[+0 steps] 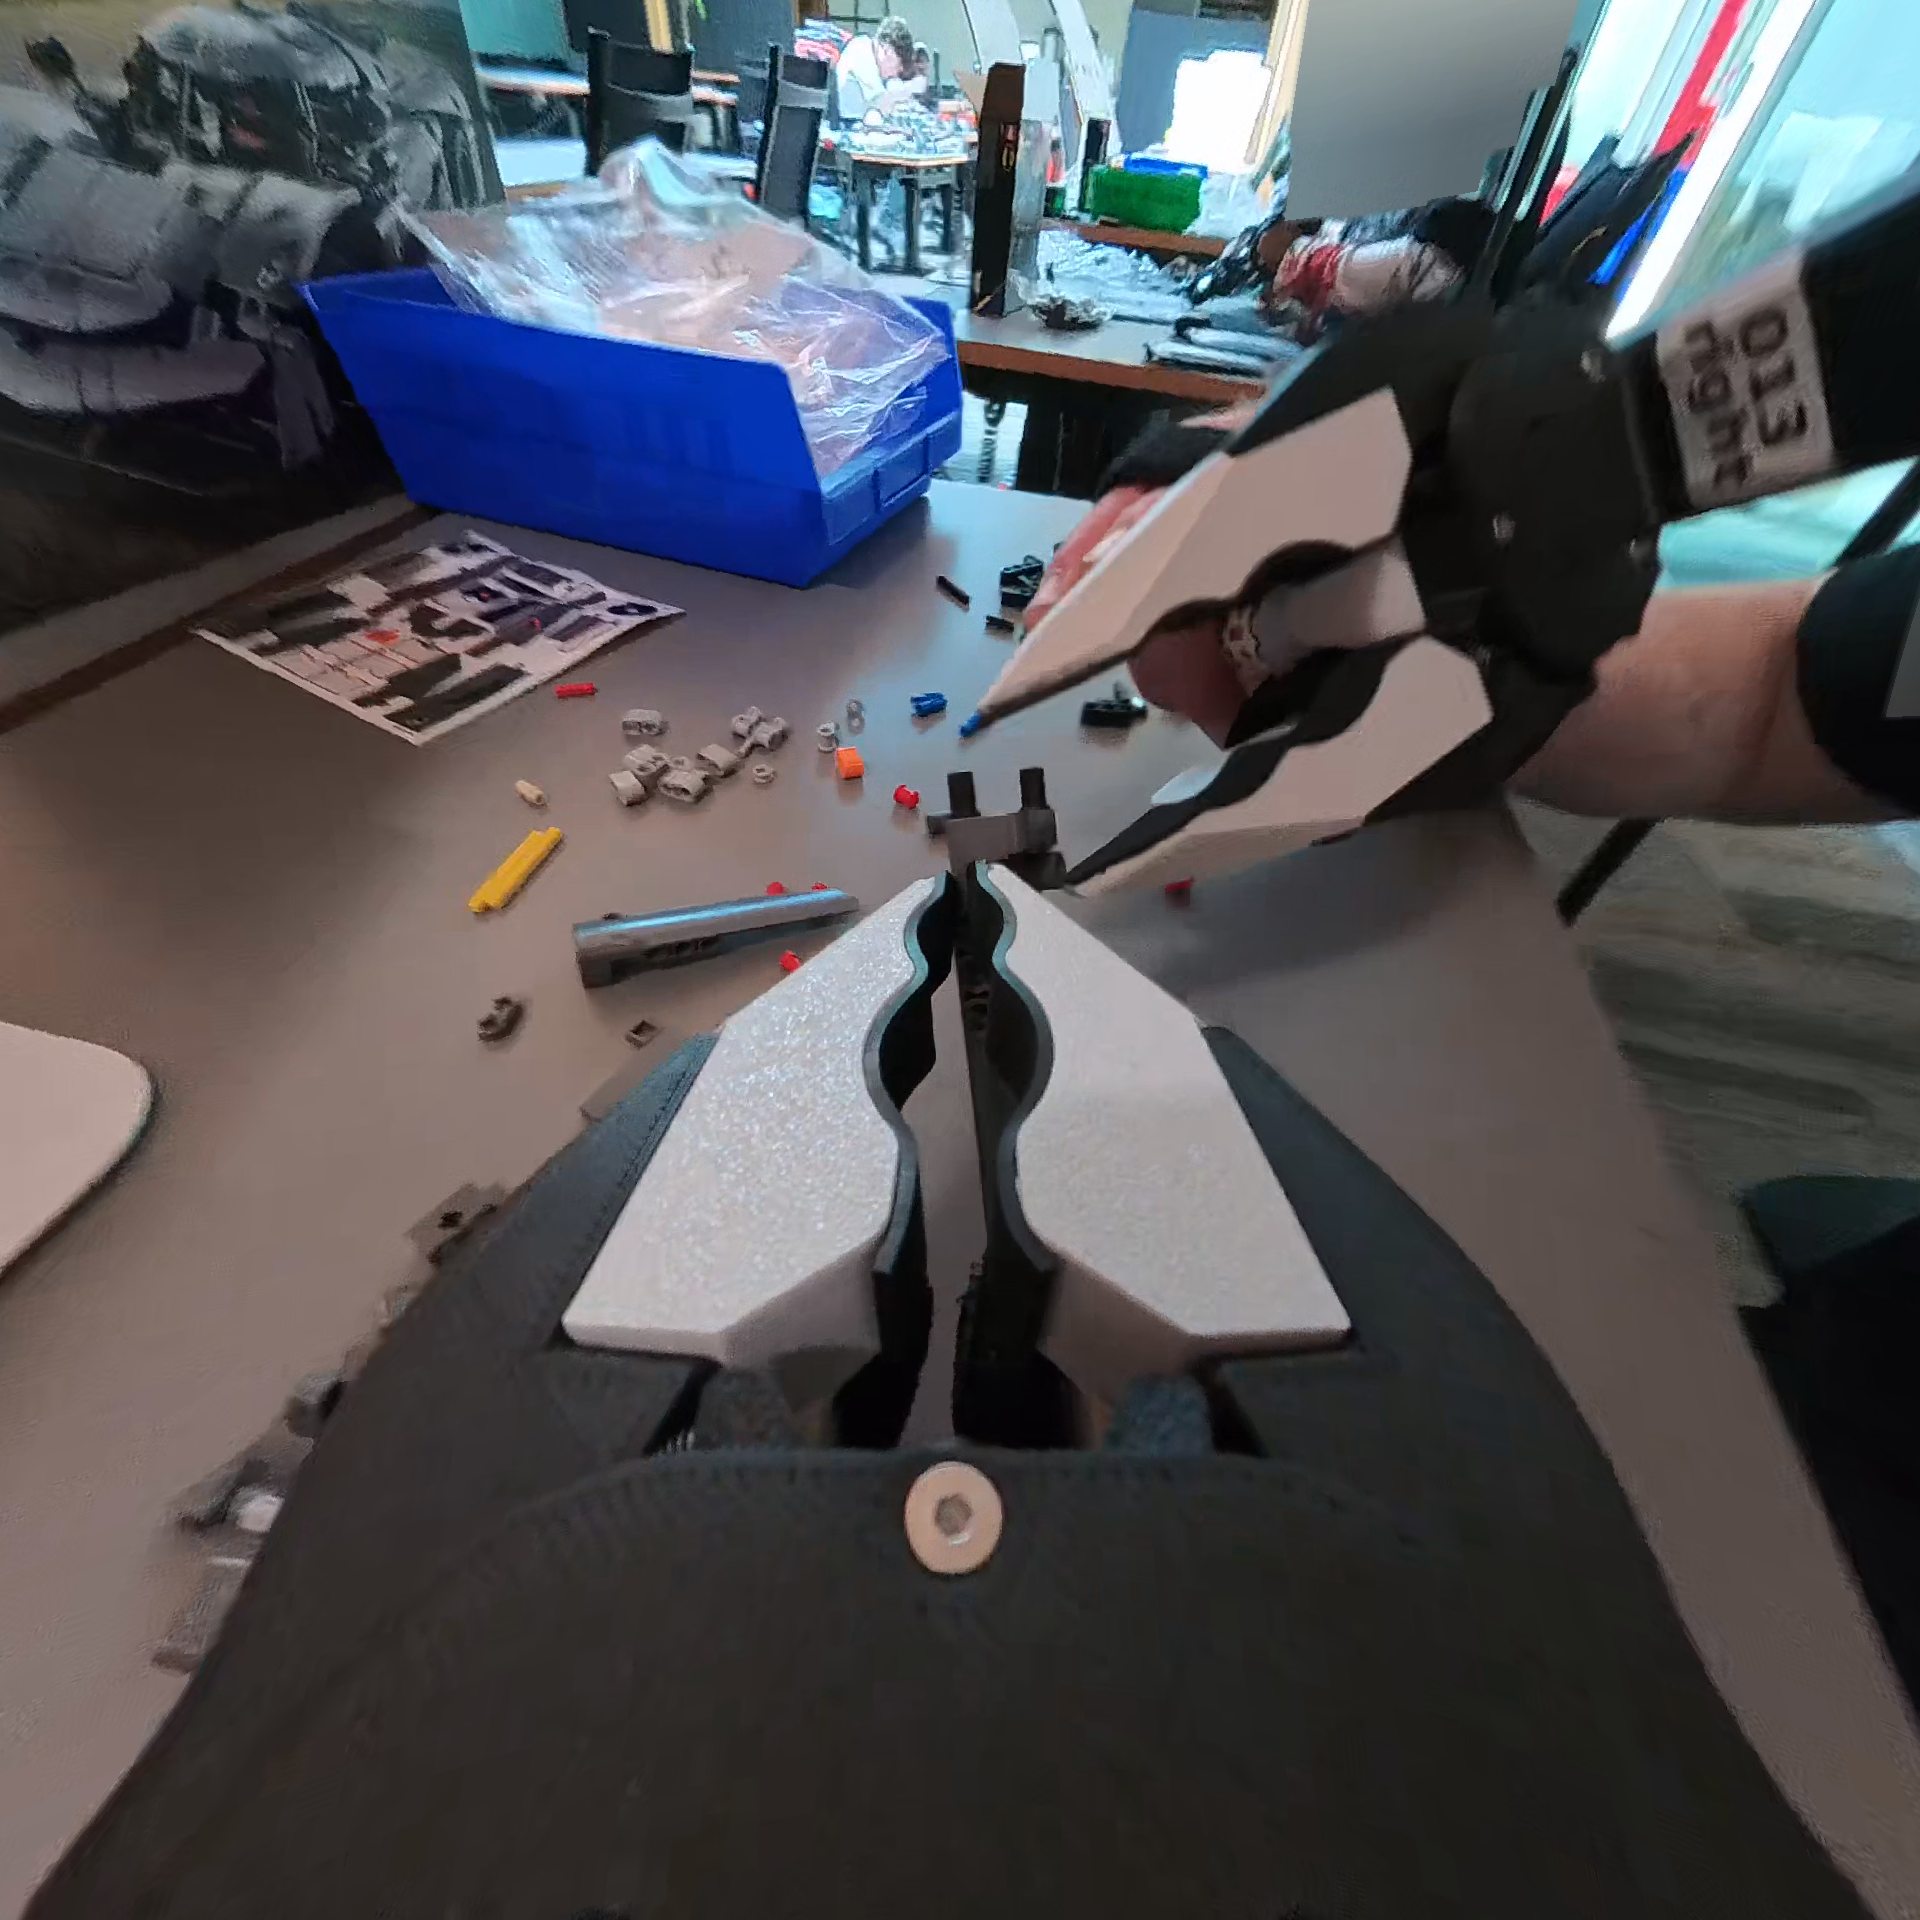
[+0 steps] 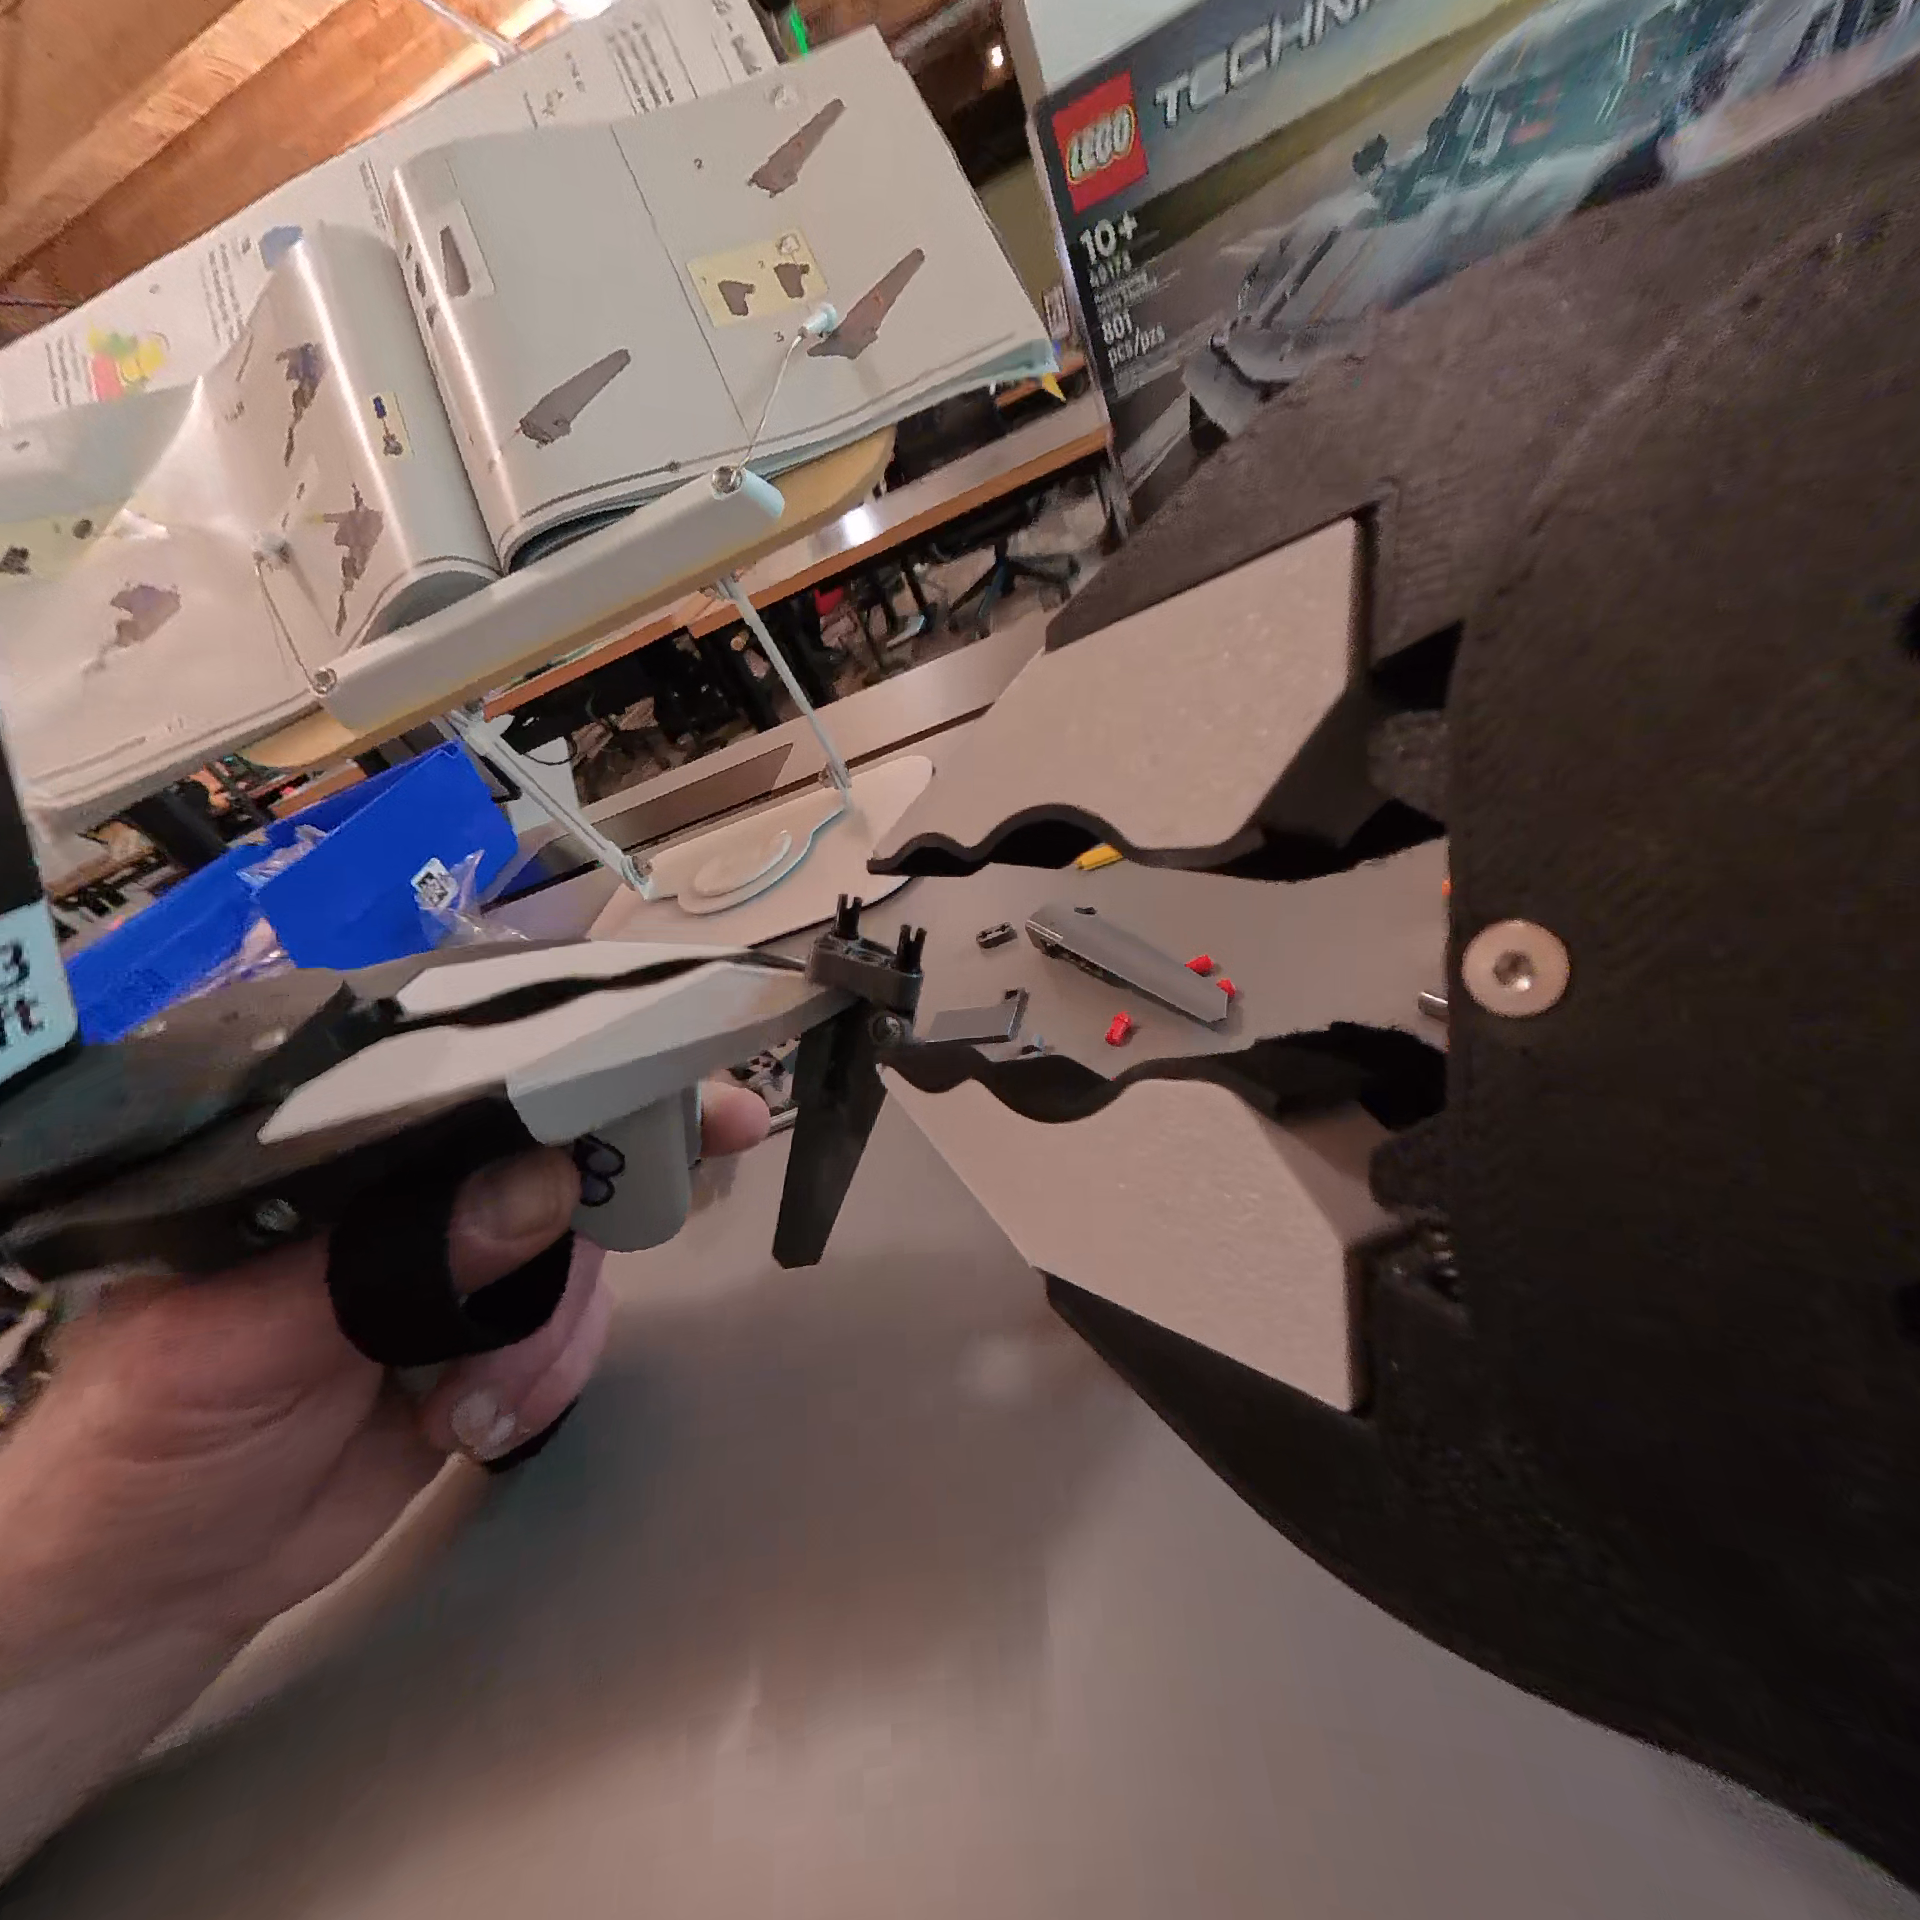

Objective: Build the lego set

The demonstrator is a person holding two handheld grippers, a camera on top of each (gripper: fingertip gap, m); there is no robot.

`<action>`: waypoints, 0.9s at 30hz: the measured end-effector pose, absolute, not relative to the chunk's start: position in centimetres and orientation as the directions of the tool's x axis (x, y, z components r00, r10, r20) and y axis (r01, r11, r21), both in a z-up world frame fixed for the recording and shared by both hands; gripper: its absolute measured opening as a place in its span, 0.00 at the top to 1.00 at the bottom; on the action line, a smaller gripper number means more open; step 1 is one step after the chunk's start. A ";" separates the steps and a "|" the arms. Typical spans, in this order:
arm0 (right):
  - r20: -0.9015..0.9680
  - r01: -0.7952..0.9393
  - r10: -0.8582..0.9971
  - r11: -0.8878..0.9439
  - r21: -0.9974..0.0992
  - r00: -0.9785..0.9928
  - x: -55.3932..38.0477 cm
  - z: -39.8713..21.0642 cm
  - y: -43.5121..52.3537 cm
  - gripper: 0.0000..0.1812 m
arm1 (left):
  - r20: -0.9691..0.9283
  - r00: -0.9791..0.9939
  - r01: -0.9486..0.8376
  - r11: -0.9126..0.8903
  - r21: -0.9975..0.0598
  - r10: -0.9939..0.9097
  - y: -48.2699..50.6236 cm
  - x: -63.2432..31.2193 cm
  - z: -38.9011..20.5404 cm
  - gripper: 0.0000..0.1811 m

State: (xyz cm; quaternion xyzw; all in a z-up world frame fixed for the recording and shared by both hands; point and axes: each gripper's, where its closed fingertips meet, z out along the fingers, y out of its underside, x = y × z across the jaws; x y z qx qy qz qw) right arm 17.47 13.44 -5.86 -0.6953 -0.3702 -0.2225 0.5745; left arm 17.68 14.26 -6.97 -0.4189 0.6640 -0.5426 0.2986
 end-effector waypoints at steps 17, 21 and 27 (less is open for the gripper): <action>0.503 0.546 0.290 -0.087 -0.833 0.814 22.3 -5.1 12.5 0.84 | -0.745 -0.532 0.034 0.869 -0.493 -0.402 11.2 15.1 -12.1 1.00; 0.509 0.558 0.296 -0.110 -0.822 0.808 22.7 -5.9 12.7 0.84 | -0.768 -0.548 0.040 0.906 -0.421 -0.332 11.3 14.7 -13.7 1.00; 0.526 0.577 0.288 -0.133 -0.806 0.800 23.4 -6.5 12.8 0.86 | -0.767 -0.549 0.032 0.909 -0.416 -0.332 11.4 14.2 -13.7 1.00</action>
